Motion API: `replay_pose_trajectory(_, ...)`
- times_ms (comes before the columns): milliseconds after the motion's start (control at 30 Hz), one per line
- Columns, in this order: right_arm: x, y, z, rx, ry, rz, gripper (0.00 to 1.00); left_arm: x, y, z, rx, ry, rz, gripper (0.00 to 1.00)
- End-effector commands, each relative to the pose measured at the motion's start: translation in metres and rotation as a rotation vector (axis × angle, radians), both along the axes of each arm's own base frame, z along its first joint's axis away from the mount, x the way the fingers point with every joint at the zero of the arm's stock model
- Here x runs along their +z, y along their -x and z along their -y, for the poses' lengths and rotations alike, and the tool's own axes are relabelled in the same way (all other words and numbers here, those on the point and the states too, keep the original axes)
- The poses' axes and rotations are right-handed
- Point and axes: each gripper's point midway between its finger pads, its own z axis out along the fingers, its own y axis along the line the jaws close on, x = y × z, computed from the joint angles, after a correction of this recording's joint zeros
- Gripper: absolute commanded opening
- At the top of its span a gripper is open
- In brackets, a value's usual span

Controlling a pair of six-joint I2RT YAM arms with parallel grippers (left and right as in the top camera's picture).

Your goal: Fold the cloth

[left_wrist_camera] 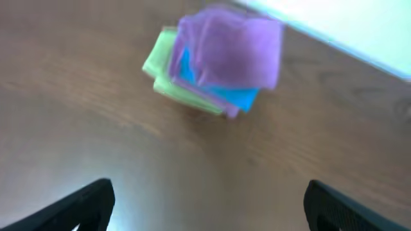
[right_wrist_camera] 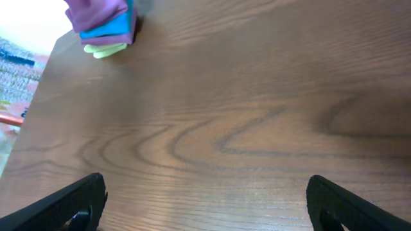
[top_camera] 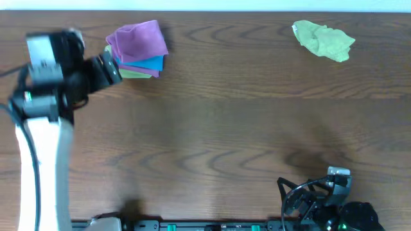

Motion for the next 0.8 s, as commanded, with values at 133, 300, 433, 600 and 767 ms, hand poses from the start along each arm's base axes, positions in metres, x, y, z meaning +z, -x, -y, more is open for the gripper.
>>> replay_pose_trajectory(133, -0.002, 0.0, 0.001, -0.015, -0.006, -0.006, 0.99, -0.026, 0.045, 0.012, -0.042, -0.034, 0.177, 0.95)
replay_pose_trajectory(300, -0.002, 0.0, 0.001, -0.015, -0.006, -0.006, 0.99, -0.054, 0.085, 0.014, -0.06, -0.075, 0.269, 0.95)
replay_pose_trajectory(433, -0.002, 0.0, 0.001, -0.015, -0.006, -0.006, 0.99, -0.085, 0.113, 0.016, -0.082, -0.108, 0.3, 0.95)
replay_pose_trajectory(600, -0.002, 0.0, 0.001, -0.015, -0.006, -0.006, 0.99, -0.124, 0.136, 0.02, -0.094, -0.115, 0.334, 0.95)
replay_pose_trajectory(767, -0.002, 0.0, 0.001, -0.015, -0.006, -0.006, 0.99, -0.149, 0.149, 0.021, -0.125, -0.149, 0.319, 0.95)
